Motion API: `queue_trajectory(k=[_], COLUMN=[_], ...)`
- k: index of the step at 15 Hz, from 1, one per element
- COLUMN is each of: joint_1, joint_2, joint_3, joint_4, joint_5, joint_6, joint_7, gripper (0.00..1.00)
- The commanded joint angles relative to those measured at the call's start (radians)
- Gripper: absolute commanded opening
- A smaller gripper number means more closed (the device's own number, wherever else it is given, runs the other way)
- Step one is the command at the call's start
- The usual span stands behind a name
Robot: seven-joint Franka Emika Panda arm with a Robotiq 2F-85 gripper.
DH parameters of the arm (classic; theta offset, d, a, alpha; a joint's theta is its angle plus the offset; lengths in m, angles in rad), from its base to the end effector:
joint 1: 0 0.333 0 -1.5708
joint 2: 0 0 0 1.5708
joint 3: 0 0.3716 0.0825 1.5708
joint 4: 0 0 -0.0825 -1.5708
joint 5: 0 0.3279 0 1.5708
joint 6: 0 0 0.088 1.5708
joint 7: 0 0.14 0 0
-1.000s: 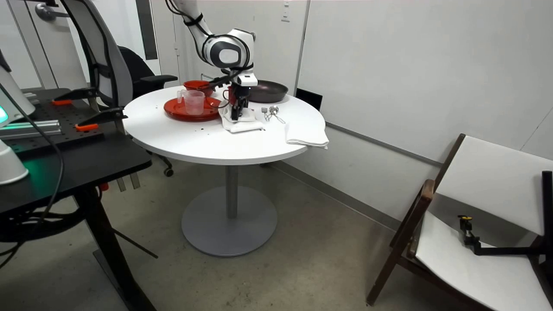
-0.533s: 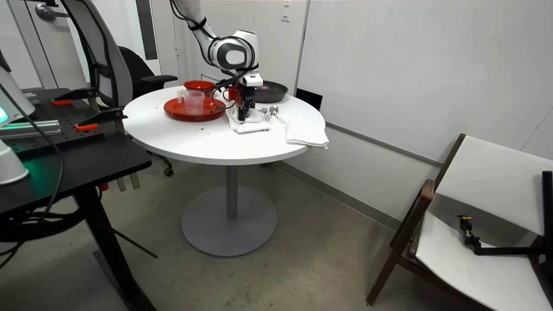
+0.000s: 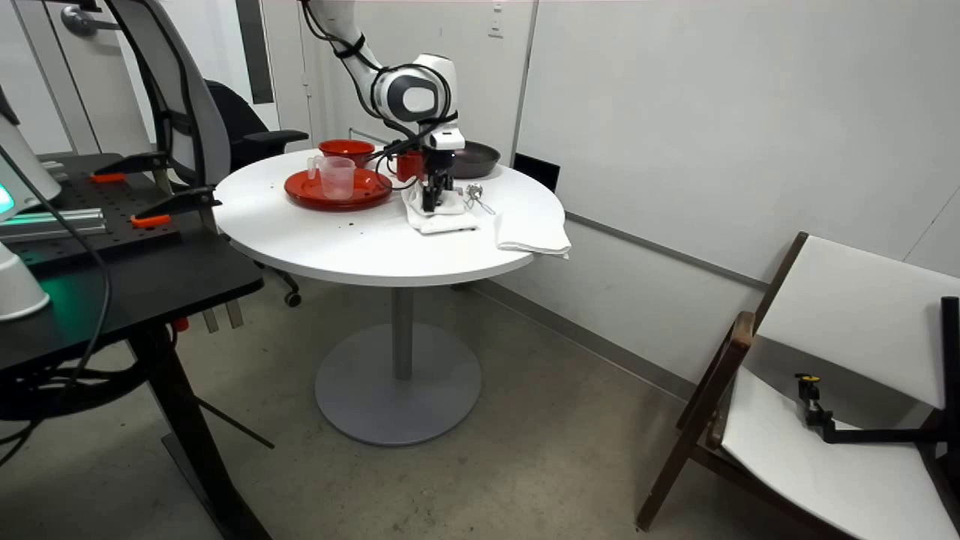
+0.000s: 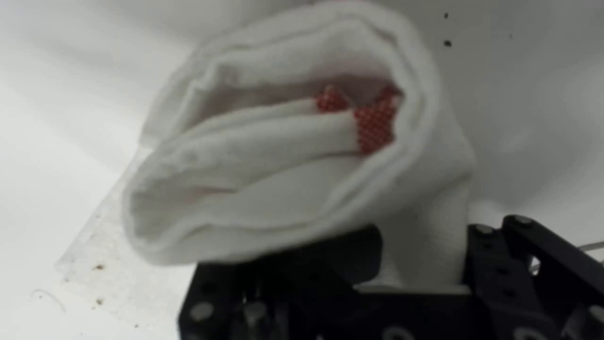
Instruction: Use the towel to wipe the table
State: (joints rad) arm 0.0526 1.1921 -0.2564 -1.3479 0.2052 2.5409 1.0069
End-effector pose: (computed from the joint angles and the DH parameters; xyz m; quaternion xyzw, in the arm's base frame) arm 0.7174 -0.0998 0.0465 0.8189 -0.5705 0.0421 0.0457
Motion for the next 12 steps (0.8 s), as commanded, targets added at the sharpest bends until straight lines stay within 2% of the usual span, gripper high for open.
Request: queue_trajectory(k=[1,6,12], joint_1=[-0.028,-0.045,-0.059], joint_2=[0.046,0.012,-0.063], joint_3=[-0.001,0.011,0.07], joint_4=[0.043,-0.019,-0.135], joint_5=[-0.021,-0.014,0.002], joint_6=[-0.029,-0.046,-0.108], joint_7=[0.039,0.044,0.002], gripper=[0.0,0.0,0.0])
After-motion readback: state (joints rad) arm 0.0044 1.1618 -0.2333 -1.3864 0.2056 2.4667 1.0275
